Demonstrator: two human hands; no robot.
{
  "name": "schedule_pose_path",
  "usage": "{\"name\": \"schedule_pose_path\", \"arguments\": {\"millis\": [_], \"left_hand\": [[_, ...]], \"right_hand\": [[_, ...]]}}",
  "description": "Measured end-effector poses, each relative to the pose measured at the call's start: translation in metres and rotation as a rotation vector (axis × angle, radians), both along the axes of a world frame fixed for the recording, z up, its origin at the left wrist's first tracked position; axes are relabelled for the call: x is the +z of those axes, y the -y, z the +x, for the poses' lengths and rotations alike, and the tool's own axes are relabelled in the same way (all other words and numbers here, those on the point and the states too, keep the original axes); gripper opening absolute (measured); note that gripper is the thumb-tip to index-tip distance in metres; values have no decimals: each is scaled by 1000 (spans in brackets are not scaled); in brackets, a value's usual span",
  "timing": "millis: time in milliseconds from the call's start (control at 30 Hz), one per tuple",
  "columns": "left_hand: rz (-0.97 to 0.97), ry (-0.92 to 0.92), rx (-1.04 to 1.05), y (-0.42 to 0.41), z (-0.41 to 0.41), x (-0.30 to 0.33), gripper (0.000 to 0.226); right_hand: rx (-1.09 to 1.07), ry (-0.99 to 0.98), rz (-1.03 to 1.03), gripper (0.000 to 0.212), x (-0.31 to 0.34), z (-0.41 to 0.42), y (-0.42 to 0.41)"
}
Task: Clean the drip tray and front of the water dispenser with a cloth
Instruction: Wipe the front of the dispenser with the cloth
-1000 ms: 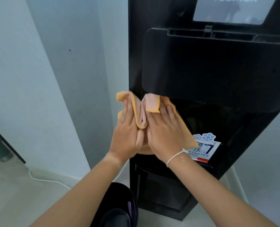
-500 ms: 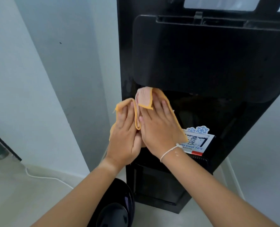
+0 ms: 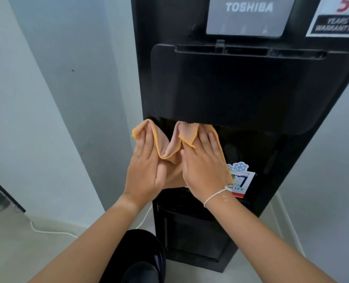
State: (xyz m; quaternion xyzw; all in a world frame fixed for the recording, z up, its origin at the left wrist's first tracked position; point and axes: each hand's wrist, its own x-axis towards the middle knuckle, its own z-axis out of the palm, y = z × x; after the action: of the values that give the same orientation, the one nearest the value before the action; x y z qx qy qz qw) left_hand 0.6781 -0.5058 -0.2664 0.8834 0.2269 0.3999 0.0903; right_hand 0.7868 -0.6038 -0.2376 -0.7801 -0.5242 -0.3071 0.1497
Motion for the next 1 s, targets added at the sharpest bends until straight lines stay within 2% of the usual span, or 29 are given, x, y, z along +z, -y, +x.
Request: {"name": "schedule_pose_path", "arguments": {"millis": [200,400,500,767,900,1000], "left_hand": [[34,27,-31,26,33,17,70],[92,-8,-82,55,64,22,67],[76,-57,-90,51,56,8,69],[-182,-332,-88,46,1,-74,63],[-222,-366,-78,47,-4,-83,56],[-265,-311,-30,53,-1,-75,60]], "right_hand": [[-201,-200,138,50,-13,49,65],[-264,-204,246,50,-9,73,94],[-214,-289,210,53,-25,70,98],[-148,-433,-156,54,-103,50,118],[-183,-481,-180,55,-104,44,116],[-196,-477,-91,57,-86,41,114]]}}
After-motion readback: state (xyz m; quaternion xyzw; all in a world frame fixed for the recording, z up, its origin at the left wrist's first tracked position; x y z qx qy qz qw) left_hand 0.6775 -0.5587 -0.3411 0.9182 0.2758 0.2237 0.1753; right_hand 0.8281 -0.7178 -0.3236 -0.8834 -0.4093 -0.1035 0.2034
